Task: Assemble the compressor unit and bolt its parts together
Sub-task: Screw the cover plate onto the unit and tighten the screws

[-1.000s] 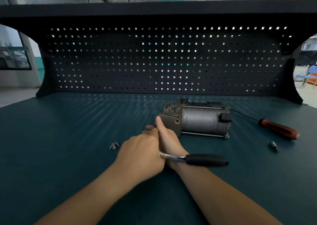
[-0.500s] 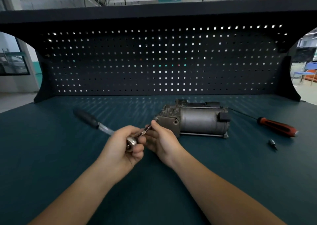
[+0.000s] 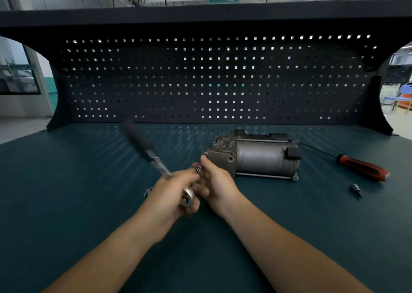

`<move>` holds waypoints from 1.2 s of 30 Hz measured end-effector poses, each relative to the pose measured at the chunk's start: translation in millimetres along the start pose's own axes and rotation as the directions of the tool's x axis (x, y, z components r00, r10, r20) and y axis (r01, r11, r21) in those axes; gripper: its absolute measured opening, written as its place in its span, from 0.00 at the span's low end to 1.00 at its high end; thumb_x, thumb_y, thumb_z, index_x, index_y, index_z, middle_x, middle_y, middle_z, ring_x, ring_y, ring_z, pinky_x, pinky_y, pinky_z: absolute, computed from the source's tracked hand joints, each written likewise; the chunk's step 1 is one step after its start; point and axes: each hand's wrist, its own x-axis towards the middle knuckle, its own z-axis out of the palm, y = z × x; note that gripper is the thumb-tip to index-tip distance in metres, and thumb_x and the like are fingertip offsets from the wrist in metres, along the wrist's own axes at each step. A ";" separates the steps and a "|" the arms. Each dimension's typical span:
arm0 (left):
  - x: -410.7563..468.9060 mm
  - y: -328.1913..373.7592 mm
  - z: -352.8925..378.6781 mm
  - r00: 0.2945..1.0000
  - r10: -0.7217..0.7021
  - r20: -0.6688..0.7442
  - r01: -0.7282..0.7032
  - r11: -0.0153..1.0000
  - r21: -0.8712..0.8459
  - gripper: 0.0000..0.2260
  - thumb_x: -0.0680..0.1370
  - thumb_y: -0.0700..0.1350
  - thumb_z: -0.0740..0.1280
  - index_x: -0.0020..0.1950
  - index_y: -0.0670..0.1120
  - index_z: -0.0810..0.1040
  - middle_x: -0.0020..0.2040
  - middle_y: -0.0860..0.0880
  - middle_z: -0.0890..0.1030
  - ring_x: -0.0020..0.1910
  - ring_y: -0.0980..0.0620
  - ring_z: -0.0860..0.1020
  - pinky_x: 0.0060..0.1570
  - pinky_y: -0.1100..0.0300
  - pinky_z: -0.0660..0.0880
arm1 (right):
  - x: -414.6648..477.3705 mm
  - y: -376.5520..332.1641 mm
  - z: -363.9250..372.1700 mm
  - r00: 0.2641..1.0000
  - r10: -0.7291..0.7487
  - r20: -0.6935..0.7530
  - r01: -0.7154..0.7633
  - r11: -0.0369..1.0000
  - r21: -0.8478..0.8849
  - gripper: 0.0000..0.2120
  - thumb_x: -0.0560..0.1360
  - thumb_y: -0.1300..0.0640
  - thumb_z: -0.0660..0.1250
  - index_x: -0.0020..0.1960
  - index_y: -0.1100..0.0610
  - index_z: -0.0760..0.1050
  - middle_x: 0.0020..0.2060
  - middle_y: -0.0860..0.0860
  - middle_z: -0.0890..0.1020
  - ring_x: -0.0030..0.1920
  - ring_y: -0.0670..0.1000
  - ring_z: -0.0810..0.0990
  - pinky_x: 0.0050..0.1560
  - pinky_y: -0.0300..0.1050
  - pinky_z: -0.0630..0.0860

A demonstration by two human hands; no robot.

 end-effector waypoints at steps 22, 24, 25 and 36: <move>-1.9 4.7 -5.9 0.978 -0.202 0.045 0.200 0.867 -0.457 0.10 0.78 0.41 0.59 0.47 0.37 0.77 0.30 0.44 0.80 0.18 0.56 0.72 0.18 0.69 0.68 | 1.3 2.2 0.8 1.000 -0.029 0.004 0.029 0.999 -0.037 0.13 0.77 0.52 0.62 0.42 0.60 0.75 0.25 0.49 0.78 0.30 0.48 0.77 0.43 0.43 0.77; -0.5 7.8 -13.6 0.959 -0.270 0.084 0.259 0.718 -0.646 0.11 0.78 0.41 0.58 0.45 0.35 0.74 0.30 0.44 0.79 0.17 0.58 0.71 0.16 0.70 0.67 | 1.4 3.5 2.9 1.000 -0.026 0.002 0.026 0.997 -0.073 0.12 0.78 0.51 0.62 0.44 0.59 0.75 0.32 0.51 0.81 0.40 0.51 0.79 0.60 0.51 0.73; -0.2 10.0 -16.4 0.959 -0.270 0.084 0.264 0.748 -0.609 0.09 0.77 0.41 0.58 0.44 0.36 0.74 0.28 0.45 0.78 0.16 0.58 0.69 0.15 0.71 0.65 | 1.4 3.9 3.9 1.000 -0.026 -0.001 0.026 0.996 -0.090 0.12 0.78 0.51 0.62 0.45 0.59 0.75 0.35 0.52 0.81 0.41 0.51 0.80 0.62 0.51 0.71; -4.2 -8.6 -10.0 0.903 0.424 0.071 -0.246 0.374 0.894 0.13 0.70 0.41 0.61 0.28 0.51 0.64 0.22 0.54 0.67 0.22 0.56 0.65 0.22 0.62 0.59 | 1.8 5.9 -1.0 1.000 -0.014 -0.021 0.013 1.000 -0.028 0.11 0.77 0.56 0.63 0.38 0.58 0.75 0.31 0.51 0.81 0.32 0.47 0.80 0.41 0.41 0.78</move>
